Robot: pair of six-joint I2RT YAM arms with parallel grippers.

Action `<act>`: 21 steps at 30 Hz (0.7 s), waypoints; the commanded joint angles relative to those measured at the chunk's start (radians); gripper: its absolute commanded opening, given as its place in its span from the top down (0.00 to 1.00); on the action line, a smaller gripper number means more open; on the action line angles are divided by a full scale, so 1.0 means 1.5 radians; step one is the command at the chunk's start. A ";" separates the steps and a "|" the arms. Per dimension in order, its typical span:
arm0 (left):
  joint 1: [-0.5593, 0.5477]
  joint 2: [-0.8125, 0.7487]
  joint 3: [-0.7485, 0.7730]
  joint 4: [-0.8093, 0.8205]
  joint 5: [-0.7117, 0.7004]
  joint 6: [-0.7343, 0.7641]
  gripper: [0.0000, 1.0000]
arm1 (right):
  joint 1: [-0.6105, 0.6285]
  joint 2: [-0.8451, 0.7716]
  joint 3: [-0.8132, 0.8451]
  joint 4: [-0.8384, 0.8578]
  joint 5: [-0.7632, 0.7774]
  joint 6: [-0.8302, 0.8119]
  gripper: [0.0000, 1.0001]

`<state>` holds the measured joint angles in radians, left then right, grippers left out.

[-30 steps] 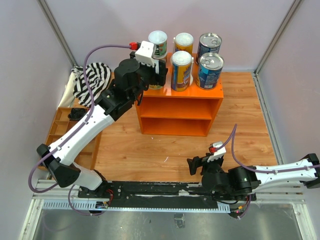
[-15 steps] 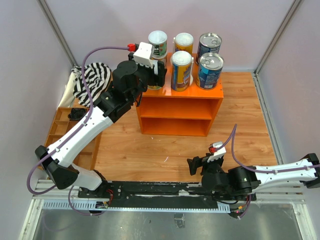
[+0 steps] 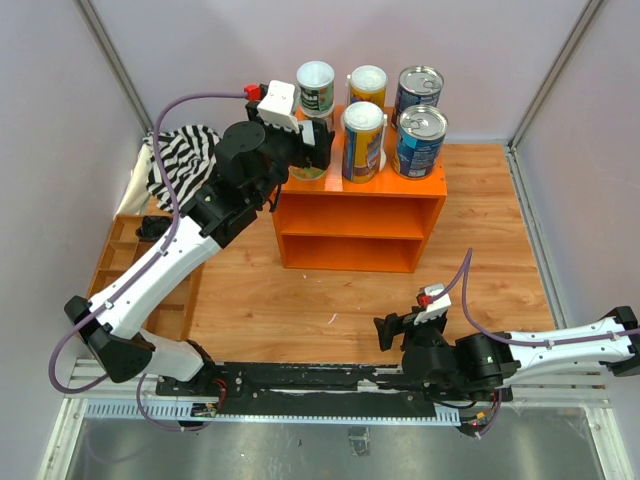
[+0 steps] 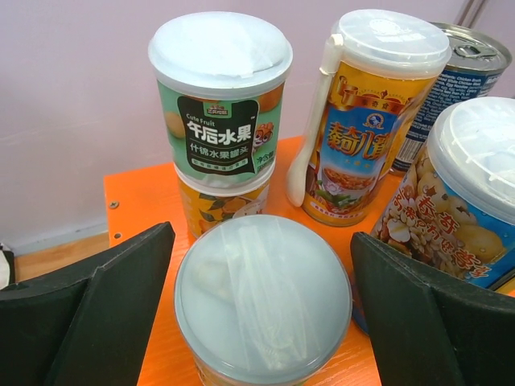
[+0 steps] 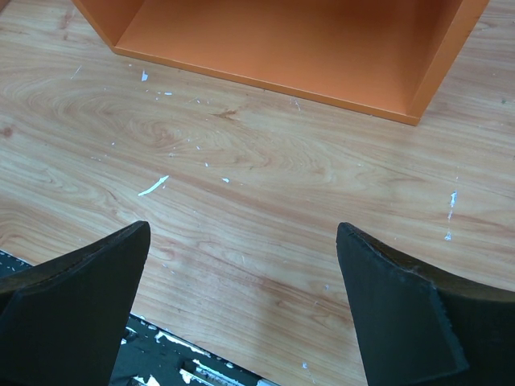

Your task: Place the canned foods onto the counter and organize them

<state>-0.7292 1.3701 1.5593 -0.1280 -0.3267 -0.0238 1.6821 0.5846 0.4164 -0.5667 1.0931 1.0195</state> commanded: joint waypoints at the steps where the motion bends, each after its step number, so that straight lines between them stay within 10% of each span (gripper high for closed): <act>1: 0.004 -0.020 0.013 0.021 0.007 0.000 0.02 | 0.010 0.000 0.015 -0.015 0.028 0.012 0.00; 21: 0.003 -0.187 -0.038 0.040 -0.024 -0.032 0.01 | 0.010 0.040 0.068 -0.064 0.039 -0.003 0.02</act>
<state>-0.7292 1.2121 1.5543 -0.1223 -0.3298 -0.0444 1.6821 0.6235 0.4545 -0.5888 1.0981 1.0130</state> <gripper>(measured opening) 0.993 0.988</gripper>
